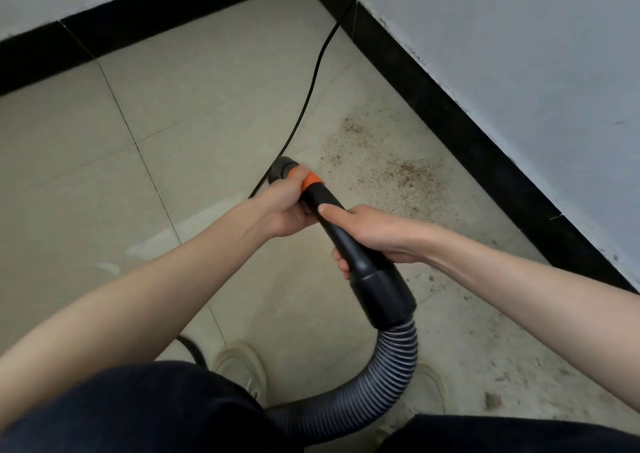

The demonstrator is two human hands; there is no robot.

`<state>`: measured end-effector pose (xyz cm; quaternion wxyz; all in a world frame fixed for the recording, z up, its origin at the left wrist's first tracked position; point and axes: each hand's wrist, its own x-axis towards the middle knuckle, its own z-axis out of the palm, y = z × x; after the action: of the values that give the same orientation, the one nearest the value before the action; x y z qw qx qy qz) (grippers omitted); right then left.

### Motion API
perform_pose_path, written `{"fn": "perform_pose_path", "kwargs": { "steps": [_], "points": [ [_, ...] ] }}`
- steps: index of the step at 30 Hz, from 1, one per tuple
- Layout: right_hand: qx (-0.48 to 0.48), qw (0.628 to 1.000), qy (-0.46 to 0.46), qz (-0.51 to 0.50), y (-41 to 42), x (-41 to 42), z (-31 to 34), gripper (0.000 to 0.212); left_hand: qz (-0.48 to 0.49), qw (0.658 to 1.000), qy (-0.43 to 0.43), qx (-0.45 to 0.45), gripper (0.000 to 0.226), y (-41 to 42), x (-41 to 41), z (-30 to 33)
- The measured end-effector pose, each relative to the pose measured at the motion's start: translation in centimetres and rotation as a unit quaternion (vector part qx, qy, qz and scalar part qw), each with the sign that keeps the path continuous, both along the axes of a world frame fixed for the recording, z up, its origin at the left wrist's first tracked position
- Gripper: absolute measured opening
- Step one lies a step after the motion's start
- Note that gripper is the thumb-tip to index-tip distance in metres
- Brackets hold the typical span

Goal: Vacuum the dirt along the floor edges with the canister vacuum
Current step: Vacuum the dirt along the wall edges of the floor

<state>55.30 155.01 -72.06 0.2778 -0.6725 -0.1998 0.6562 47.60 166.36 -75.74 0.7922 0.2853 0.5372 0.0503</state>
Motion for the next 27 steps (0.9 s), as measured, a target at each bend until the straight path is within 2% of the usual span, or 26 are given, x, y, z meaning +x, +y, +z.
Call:
{"fn": "perform_pose_path", "kwargs": {
  "steps": [7,16,22,27],
  "points": [
    [-0.053,0.998,0.005,0.044,-4.2,2.1,0.6,0.048,-0.001,0.998,-0.026,-0.049,0.03,-4.1,0.8,-0.8],
    [-0.004,0.993,-0.106,-0.054,-4.4,2.3,-0.5,0.041,-0.027,0.998,-0.046,-0.034,0.032,-3.7,3.8,-0.5],
    [-0.01,0.992,-0.124,-0.024,-5.8,2.0,-1.8,0.038,-0.022,0.998,-0.044,-0.04,0.035,-5.0,3.2,-2.2],
    [0.03,0.982,-0.187,-0.011,-2.1,2.0,-3.4,0.038,0.029,0.998,-0.05,-0.038,0.034,-1.7,4.1,-2.0]
  ]
}}
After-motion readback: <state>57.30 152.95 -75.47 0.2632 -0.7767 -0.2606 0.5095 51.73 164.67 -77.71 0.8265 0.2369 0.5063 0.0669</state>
